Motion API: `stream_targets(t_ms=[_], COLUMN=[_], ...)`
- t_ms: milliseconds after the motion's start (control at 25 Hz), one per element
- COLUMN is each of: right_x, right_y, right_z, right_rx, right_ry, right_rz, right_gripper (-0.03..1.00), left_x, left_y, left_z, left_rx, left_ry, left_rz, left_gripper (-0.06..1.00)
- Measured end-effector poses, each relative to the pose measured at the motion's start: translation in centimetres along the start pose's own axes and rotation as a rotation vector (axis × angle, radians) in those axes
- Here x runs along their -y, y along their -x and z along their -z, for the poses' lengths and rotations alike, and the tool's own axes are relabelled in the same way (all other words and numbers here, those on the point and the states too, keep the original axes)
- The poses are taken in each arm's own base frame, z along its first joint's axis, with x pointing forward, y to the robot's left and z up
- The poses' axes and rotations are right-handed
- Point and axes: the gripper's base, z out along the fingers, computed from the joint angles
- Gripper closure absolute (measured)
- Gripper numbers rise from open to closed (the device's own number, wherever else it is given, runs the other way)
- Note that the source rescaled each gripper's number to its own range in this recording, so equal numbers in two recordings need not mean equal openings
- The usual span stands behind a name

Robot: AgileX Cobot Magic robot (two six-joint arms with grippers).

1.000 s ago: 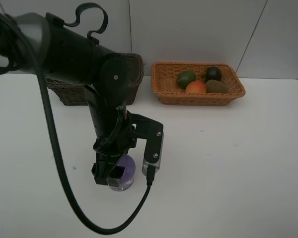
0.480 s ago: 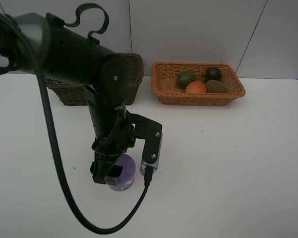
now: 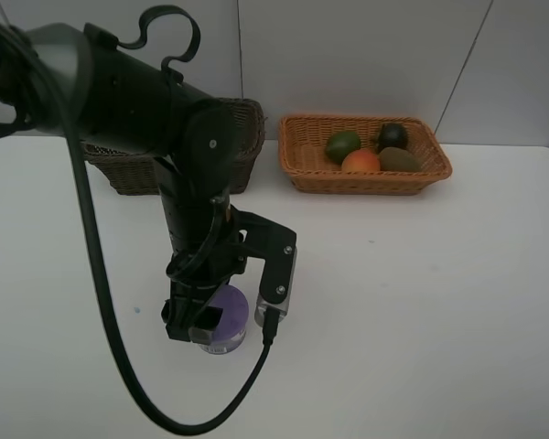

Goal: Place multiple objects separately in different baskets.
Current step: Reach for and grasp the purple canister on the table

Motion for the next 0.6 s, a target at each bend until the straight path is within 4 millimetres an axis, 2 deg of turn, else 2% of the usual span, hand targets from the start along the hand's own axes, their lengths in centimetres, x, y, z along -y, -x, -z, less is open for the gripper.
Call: stream_targets(t_ms=[600], right_x=[0.0], right_y=[0.0], right_z=[0.0], right_rx=[0.0], right_ry=[0.0], right_rz=[0.0], right_gripper=[0.03], left_x=[0.19], left_y=[0.08], left_z=[0.19], left_rx=[0.012], left_ry=[-0.016], left_rz=[0.017], left_gripper=[-0.05])
